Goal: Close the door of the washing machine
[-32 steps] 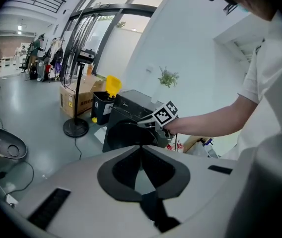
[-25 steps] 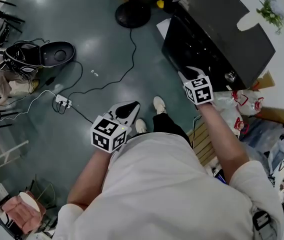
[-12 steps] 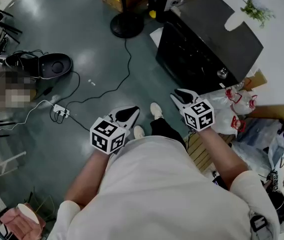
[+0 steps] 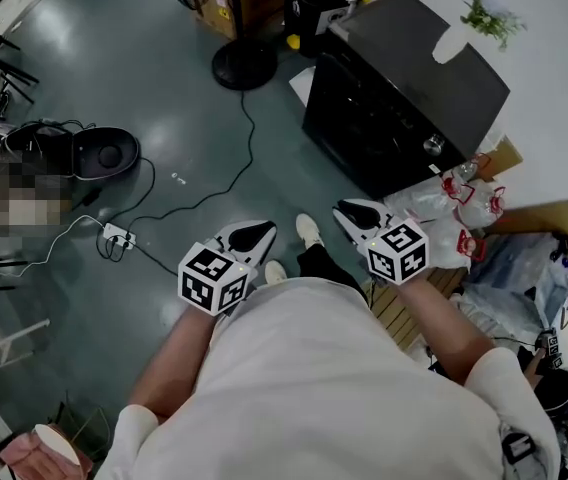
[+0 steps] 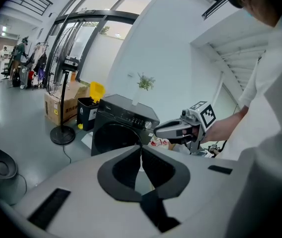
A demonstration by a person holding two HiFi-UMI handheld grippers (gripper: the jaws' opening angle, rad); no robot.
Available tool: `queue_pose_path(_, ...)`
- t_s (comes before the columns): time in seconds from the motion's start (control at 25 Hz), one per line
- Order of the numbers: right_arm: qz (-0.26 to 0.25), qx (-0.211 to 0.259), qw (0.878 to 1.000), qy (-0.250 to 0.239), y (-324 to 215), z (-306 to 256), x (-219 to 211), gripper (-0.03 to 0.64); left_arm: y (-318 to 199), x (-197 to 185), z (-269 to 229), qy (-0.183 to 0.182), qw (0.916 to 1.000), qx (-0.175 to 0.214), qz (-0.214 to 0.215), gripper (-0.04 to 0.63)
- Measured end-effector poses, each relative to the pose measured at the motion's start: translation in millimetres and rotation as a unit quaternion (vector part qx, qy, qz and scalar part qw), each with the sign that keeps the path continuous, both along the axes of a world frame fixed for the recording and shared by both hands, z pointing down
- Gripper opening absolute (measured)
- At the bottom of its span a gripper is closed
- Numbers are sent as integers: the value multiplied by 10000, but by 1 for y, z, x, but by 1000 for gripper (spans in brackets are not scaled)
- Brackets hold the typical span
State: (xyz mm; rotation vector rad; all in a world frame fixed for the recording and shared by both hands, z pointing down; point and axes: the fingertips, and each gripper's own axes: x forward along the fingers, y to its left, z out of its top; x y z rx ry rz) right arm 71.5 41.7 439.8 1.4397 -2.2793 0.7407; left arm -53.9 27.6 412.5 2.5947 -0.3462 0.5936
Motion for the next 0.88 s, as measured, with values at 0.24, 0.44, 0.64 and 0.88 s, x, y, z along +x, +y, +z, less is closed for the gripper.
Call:
queue_pose_path(0.24,-196,22,9998,-45,11,-7,-19,52,5,-11,-5,28,10000,79,-22,21)
queue_pose_path(0.44,-312,57,9994,-105,16,-12,-32,38,9,-22,-5,48,9999,76,-91,21)
queue_pose_path(0.64,-384,103,9992,-91,17,-14,-38,38,11,-28,-3,103,9998,73,-175,21)
queue_pose_path(0.88,-401,53,9992,32,22,-14,-39,28,14,-30,-3,126,9997,56,-204,21)
